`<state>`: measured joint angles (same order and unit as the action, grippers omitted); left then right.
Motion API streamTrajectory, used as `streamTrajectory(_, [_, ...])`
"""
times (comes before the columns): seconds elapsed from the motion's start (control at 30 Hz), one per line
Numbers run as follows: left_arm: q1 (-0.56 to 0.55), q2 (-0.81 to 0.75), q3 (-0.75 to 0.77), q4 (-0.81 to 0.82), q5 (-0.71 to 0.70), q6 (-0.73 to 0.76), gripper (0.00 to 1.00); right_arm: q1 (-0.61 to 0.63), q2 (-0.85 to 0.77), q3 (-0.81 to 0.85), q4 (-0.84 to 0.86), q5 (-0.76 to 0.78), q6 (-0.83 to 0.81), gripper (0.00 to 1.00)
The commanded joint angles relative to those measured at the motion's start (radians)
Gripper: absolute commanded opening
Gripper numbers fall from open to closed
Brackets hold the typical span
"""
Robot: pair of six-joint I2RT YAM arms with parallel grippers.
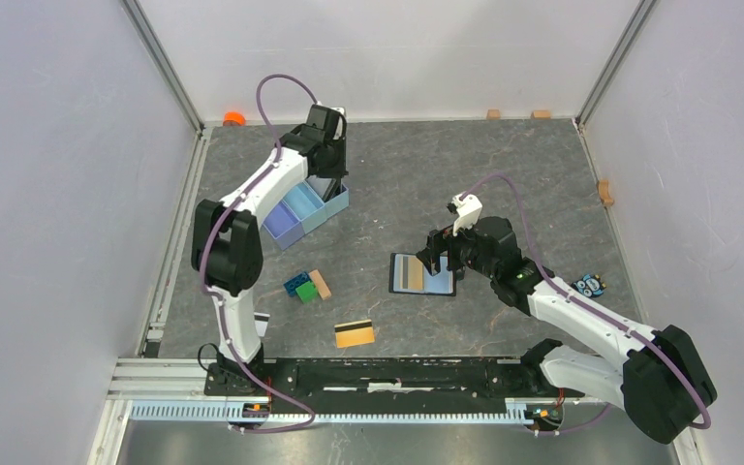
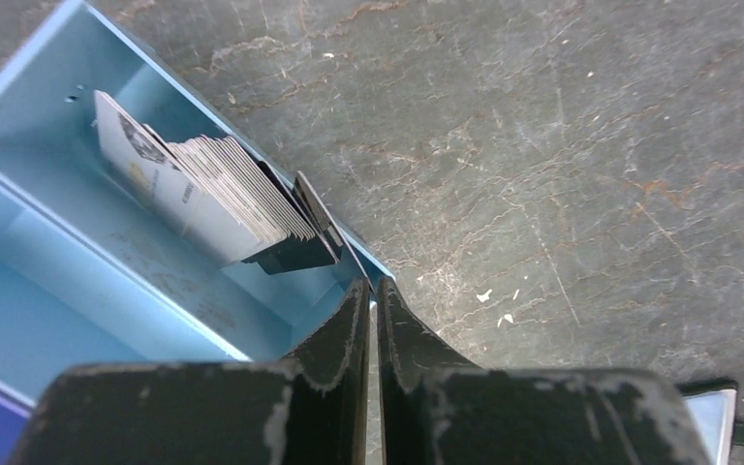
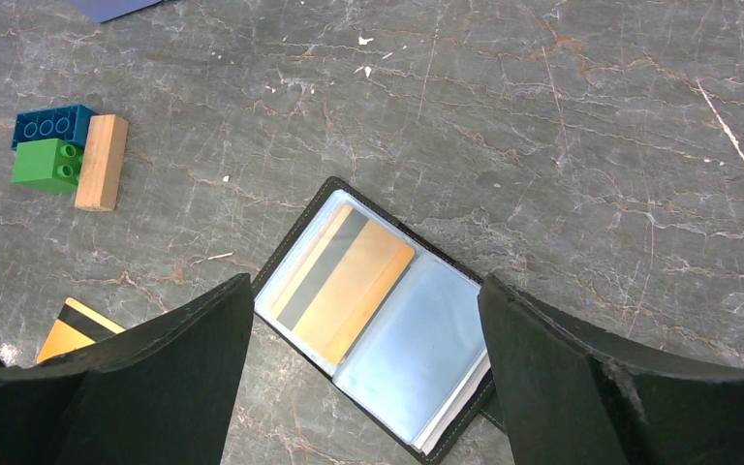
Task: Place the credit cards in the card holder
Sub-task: Pick up the credit card from the storage box, then insert the credit card into the card holder.
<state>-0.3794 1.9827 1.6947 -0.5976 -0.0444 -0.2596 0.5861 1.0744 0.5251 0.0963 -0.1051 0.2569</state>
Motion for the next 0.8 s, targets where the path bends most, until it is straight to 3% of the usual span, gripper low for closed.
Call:
streamTrajectory(0.0, [-0.004,-0.111,-0.014,0.033,-0.022,0.023,0.02,-0.006,-0.012,-0.004,0.026,-0.001,-0.004,0.90])
streamTrajectory(0.5, [0.002,-0.352,-0.195,0.138,-0.168,0.102,0.02,-0.006,-0.047,-0.013,0.050,0.010,0.011,0.90])
streamTrajectory(0.77, [0.019,-0.424,-0.247,0.180,-0.090,0.118,0.02,-0.006,-0.034,0.008,0.062,0.002,0.005,0.90])
